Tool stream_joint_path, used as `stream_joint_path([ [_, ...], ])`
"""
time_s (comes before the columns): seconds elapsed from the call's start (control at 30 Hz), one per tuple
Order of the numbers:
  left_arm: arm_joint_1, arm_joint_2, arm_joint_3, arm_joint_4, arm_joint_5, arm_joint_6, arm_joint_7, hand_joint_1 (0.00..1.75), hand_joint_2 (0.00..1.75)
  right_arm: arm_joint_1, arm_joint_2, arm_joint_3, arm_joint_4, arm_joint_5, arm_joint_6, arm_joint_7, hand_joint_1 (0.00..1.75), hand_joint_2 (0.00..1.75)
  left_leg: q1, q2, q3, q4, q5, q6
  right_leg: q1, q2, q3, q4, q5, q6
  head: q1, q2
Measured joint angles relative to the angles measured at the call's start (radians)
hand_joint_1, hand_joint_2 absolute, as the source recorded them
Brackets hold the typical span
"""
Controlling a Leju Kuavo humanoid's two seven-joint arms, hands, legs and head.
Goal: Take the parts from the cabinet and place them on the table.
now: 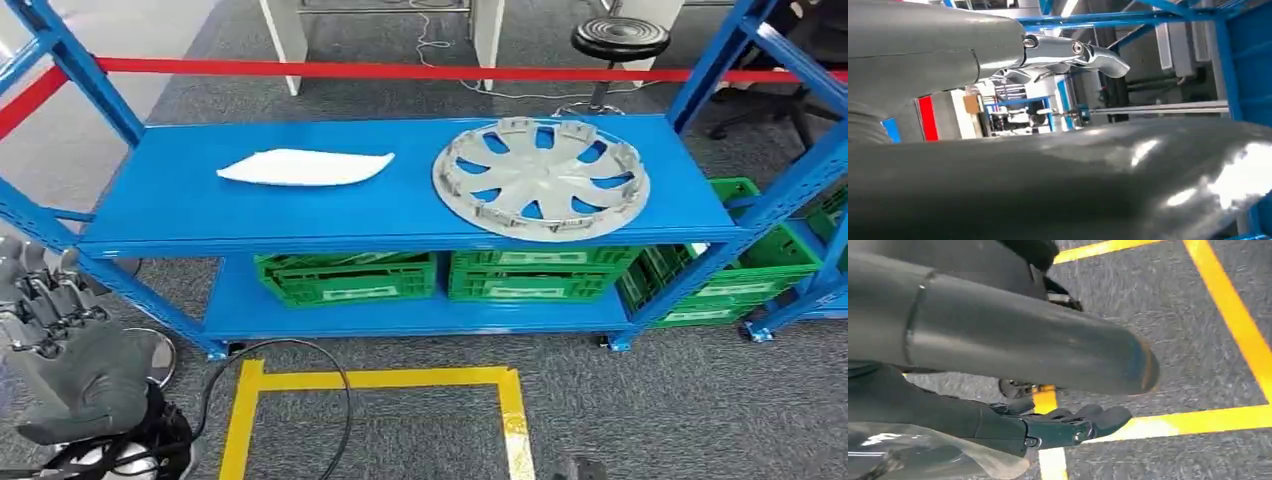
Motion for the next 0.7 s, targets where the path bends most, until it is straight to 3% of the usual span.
stream_joint_path([
  [0.03,-0.001,0.000,0.000,0.000,0.000,0.000,0.000,0.00,0.00,-0.001,0.000,0.000,0.000,0.000,0.002,0.002,0.00,0.00,0.000,-0.002,-0.011,0.030,-0.021,-0.006,0.000,0.000,0.002,-0.001,-0.001,-0.004,-0.006,0.000],
  [0.07,-0.001,0.001,0.000,0.000,0.000,0.000,0.000,0.00,0.00,-0.003,0.000,0.000,0.000,0.003,0.004,0.005,0.00,0.00,0.002,-0.002,-0.041,0.097,-0.058,-0.010,0.000,0.000,0.003,-0.001,-0.002,-0.011,-0.007,0.000],
  [0.13,0.001,0.002,0.000,0.004,0.000,0.000,0.000,0.00,0.00,-0.002,0.000,0.000,0.001,0.006,0.013,0.014,0.00,0.00,0.004,-0.002,-0.116,0.254,-0.121,-0.016,0.000,0.000,0.003,-0.001,-0.002,-0.012,-0.007,0.000],
  [0.17,0.001,0.002,0.000,0.006,0.001,0.000,0.000,0.00,0.00,-0.001,0.000,0.000,0.001,0.006,0.015,0.017,0.00,0.00,0.005,-0.002,-0.139,0.297,-0.126,-0.017,0.000,0.000,0.004,-0.001,-0.003,-0.013,-0.007,0.000],
  [0.2,0.001,0.003,0.000,0.008,0.003,0.000,0.000,0.00,0.00,0.000,0.000,0.000,0.001,0.006,0.016,0.019,0.00,0.00,0.007,-0.002,-0.138,0.292,-0.106,-0.017,0.000,0.001,0.005,-0.001,-0.003,-0.013,-0.007,0.000],
  [0.23,0.000,0.004,0.000,0.008,0.003,-0.001,0.000,0.00,0.00,0.000,0.000,0.000,0.001,0.007,0.019,0.020,0.00,0.00,0.008,-0.001,-0.118,0.243,-0.065,-0.015,0.000,0.003,0.008,0.000,-0.004,-0.013,-0.007,0.000],
  [0.3,0.000,0.004,0.000,0.008,0.003,-0.003,0.000,0.00,0.00,-0.001,0.000,0.000,0.001,0.009,0.022,0.021,0.00,0.00,0.010,-0.002,-0.045,0.078,0.027,-0.010,0.000,0.008,0.015,0.000,-0.007,-0.009,-0.007,0.000],
  [0.37,-0.001,0.004,0.000,0.010,0.003,-0.006,0.000,0.00,0.00,-0.002,0.000,0.000,0.001,0.010,0.025,0.022,0.00,0.00,0.007,-0.005,-0.011,-0.001,0.023,-0.006,0.008,0.012,0.009,0.007,-0.012,0.002,-0.011,0.000],
  [0.47,0.000,0.004,0.000,0.011,0.003,-0.010,0.000,0.00,0.00,-0.001,0.000,0.000,0.002,0.013,0.028,0.026,0.00,0.00,0.004,-0.006,-0.020,0.003,0.021,0.007,0.004,0.009,0.006,-0.001,-0.006,0.020,-0.007,0.000],
  [0.53,-0.001,0.003,-0.001,0.011,0.000,-0.011,0.000,0.00,0.00,-0.001,0.000,0.000,0.002,0.013,0.028,0.026,0.00,0.00,0.011,-0.004,-0.016,-0.006,0.027,0.019,0.003,0.007,-0.011,0.023,-0.031,0.029,-0.005,0.000],
  [0.57,-0.002,0.002,-0.002,0.011,-0.001,-0.011,0.000,0.00,0.00,-0.002,0.000,0.000,0.002,0.014,0.028,0.026,0.00,0.00,0.011,-0.004,-0.017,-0.006,0.027,0.026,0.003,0.006,-0.039,0.086,-0.068,0.031,-0.002,0.000],
  [0.63,-0.001,0.002,-0.002,0.012,-0.002,-0.012,0.001,0.00,0.00,0.000,0.000,0.000,0.004,0.014,0.029,0.029,0.00,0.00,0.008,-0.002,-0.019,-0.006,0.026,0.030,0.003,0.006,-0.118,0.251,-0.138,0.035,-0.001,0.000],
  [0.67,0.000,0.002,-0.003,0.013,-0.003,-0.014,0.001,0.00,0.00,0.001,0.000,0.000,0.005,0.014,0.029,0.031,0.00,0.00,0.006,-0.002,-0.018,-0.006,0.026,0.031,0.004,0.006,-0.147,0.309,-0.151,0.035,0.000,0.000],
  [0.7,0.000,0.002,-0.003,0.015,-0.003,-0.015,0.001,0.00,0.00,0.002,0.000,0.000,0.006,0.016,0.029,0.033,0.00,0.00,0.005,-0.002,-0.017,-0.006,0.026,0.031,0.004,0.006,-0.154,0.315,-0.139,0.033,-0.001,0.000],
])
